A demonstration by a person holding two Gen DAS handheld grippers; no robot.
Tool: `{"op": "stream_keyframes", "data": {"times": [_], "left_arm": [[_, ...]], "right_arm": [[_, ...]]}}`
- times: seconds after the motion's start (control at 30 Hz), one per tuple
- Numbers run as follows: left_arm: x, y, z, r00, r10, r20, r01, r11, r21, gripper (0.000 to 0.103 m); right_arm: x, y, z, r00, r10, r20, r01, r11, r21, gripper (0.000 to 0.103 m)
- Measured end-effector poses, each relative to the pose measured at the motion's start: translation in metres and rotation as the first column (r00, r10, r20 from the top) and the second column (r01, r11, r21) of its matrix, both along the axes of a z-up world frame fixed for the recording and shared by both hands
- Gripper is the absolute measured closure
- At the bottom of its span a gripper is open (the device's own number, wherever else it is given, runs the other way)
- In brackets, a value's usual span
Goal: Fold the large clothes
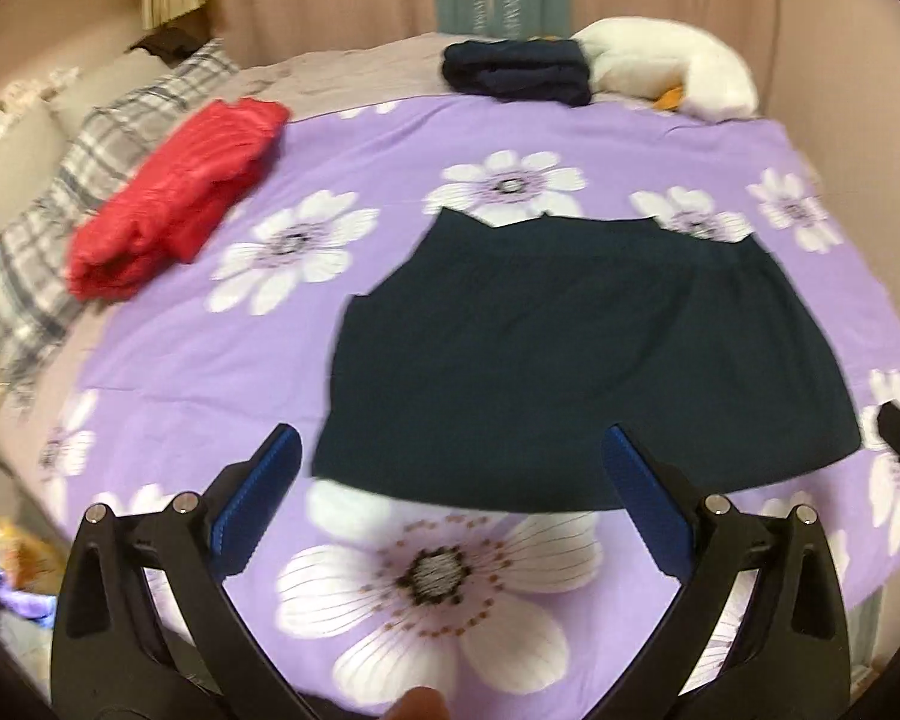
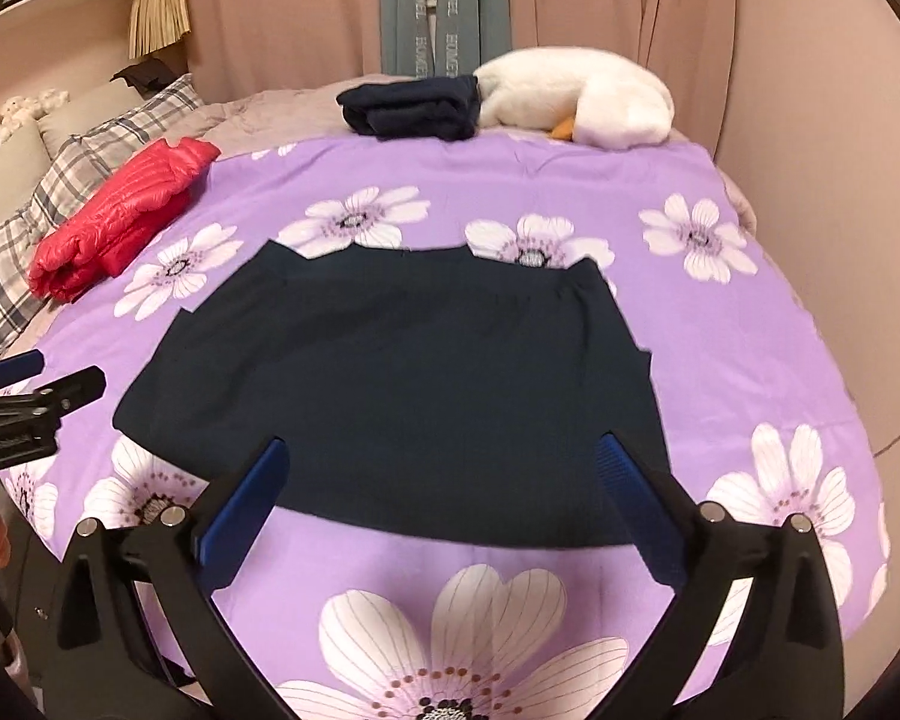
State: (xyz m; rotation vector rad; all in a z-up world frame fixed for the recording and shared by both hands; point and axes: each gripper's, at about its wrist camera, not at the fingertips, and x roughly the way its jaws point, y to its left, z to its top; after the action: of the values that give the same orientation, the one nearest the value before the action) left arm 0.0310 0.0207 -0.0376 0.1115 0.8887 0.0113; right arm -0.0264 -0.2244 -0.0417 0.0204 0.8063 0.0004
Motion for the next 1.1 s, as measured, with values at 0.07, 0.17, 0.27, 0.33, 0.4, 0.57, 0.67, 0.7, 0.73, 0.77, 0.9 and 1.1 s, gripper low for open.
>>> {"op": "stream_keyframes", "data": {"times": [0.07,0.17,0.27,0.33,0.4,0.57,0.67,0.7,0.73,0.77,0.9,1.1], "left_arm": [[-0.004,0.001,0.008,1.000,-0.019,0.002,0.019,0.999,-0.034,0.002],[-0.009,0.000,0.019,0.999,-0.043,-0.006,0.042,0.995,-0.095,0.002],[-0.014,-0.003,0.031,0.999,-0.040,0.020,0.042,0.995,-0.092,0.002],[-0.017,-0.004,0.037,0.998,-0.047,0.034,0.051,0.993,-0.107,0.002],[-0.021,-0.005,0.040,0.998,-0.045,0.047,0.050,0.993,-0.110,0.002],[-0.023,-0.006,0.027,0.999,-0.038,0.016,0.040,0.992,-0.116,0.002],[-0.021,-0.008,0.014,0.999,-0.041,-0.023,0.038,0.993,-0.111,0.002],[-0.020,-0.008,0.011,0.999,-0.041,-0.032,0.037,0.993,-0.109,0.002],[-0.020,-0.008,0.009,0.998,-0.041,-0.039,0.037,0.993,-0.109,0.002],[-0.020,-0.009,0.007,0.998,-0.042,-0.041,0.037,0.994,-0.106,0.002],[-0.021,-0.011,0.005,0.998,-0.045,-0.041,0.041,0.995,-0.088,0.002],[-0.023,-0.014,0.009,0.998,-0.057,-0.026,0.055,0.995,-0.080,0.002]], "right_arm": [[-0.003,0.005,0.011,1.000,-0.021,0.016,0.021,1.000,-0.014,0.001],[-0.006,0.010,0.025,0.999,-0.029,0.036,0.030,0.999,-0.023,0.001],[-0.012,0.012,0.036,0.998,-0.024,0.051,0.025,1.000,-0.010,0.001],[-0.015,0.011,0.042,0.998,-0.023,0.061,0.023,1.000,0.002,0.001],[-0.017,0.011,0.047,0.997,-0.028,0.068,0.027,1.000,0.006,0.001],[-0.022,0.014,0.037,0.996,-0.065,0.059,0.065,0.998,-0.008,0.001],[-0.017,0.017,0.019,0.998,-0.068,-0.003,0.068,0.998,0.002,0.001],[-0.016,0.018,0.015,0.998,-0.060,-0.021,0.060,0.998,0.004,0.001],[-0.014,0.020,0.010,0.998,-0.052,-0.040,0.052,0.999,0.003,0.001],[-0.014,0.021,0.008,0.998,-0.050,-0.046,0.050,0.999,0.003,0.001],[-0.013,0.022,0.005,0.997,-0.058,-0.047,0.058,0.998,0.005,0.001],[-0.014,0.022,0.005,0.997,-0.062,-0.045,0.062,0.998,0.001,0.001]]}}
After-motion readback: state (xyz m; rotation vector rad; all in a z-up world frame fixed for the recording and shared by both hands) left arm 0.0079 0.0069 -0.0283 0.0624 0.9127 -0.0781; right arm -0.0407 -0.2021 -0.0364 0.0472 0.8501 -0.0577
